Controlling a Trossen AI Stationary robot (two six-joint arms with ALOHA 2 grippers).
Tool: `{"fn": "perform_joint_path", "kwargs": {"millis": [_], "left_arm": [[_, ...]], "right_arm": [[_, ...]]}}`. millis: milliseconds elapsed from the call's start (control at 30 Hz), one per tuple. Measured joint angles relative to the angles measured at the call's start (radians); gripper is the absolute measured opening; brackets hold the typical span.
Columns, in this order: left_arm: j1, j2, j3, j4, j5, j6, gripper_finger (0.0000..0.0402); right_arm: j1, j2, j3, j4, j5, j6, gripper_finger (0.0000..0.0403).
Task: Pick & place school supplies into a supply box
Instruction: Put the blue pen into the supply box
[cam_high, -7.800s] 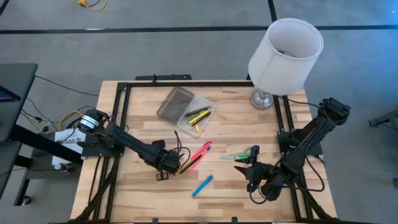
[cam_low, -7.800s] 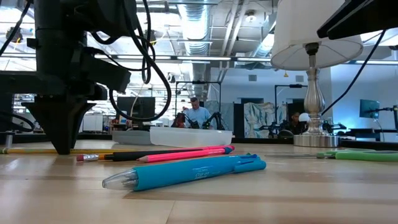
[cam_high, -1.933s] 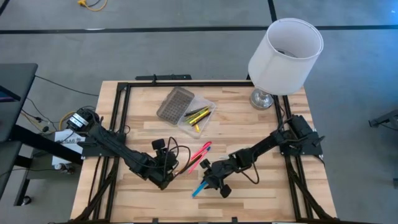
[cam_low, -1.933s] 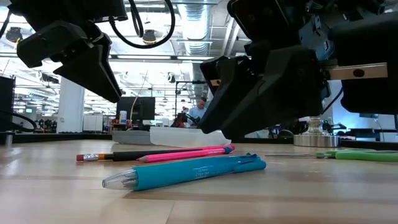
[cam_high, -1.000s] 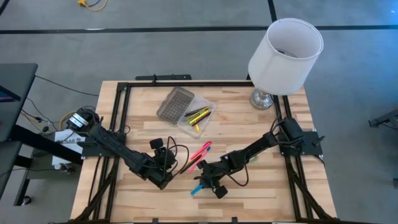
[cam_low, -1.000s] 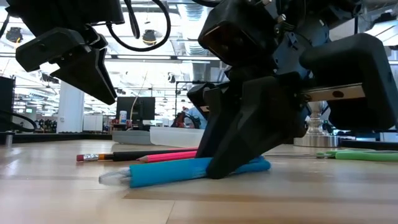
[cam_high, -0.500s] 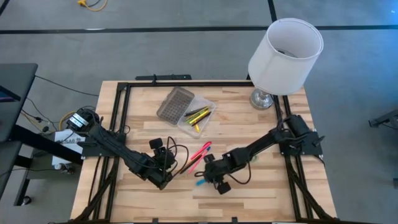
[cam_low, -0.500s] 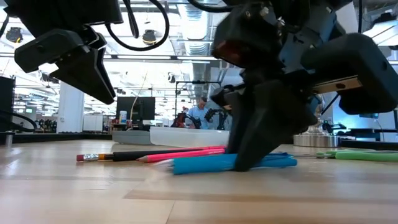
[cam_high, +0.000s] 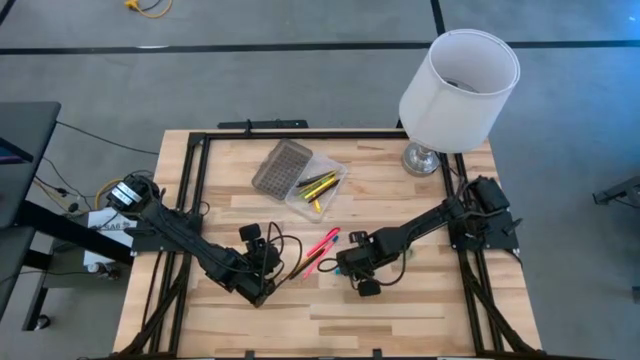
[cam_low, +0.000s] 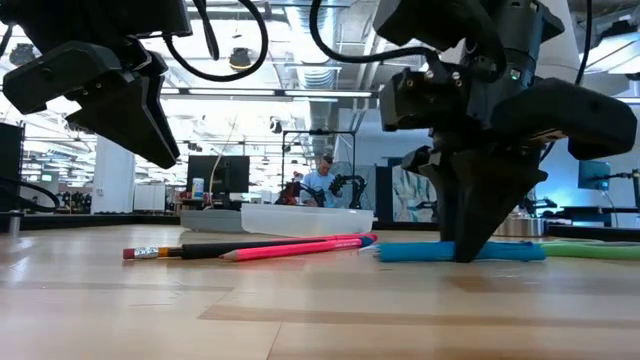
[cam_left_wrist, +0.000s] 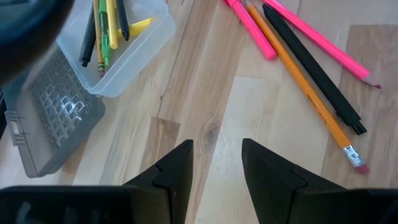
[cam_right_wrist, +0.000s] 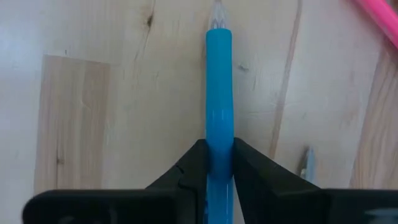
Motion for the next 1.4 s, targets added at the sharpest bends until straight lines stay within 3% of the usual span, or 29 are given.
{"fn": "perform_joint_path", "kwargs": {"millis": [467, 767, 1000, 1233, 1400], "left_arm": [[0.0, 0.0, 0.0, 0.0, -0.001, -0.001, 0.0132], [0.0, 0.0, 0.0, 0.0, -0.002, -0.001, 0.0132], [0.0, 0.0, 0.0, -0.001, -0.002, 0.0, 0.0132], [0.0, 0.0, 0.0, -0.01, -0.01, 0.0, 0.0132], [0.0, 0.0, 0.0, -0.01, -0.013, 0.0, 0.0132]], "right_arm": [[-0.003, 0.004, 0.033, -0.053, -0.002, -0.018, 0.0062], [-0.004, 0.005, 0.056, -0.062, 0.004, -0.105, 0.0027], [-0.01, 0.005, 0.057, -0.06, 0.009, -0.111, 0.0045], [-0.009, 0.005, 0.058, -0.059, 0.086, -0.176, 0.0027], [-0.01, 0.004, 0.06, -0.058, 0.167, -0.194, 0.0038]]}}
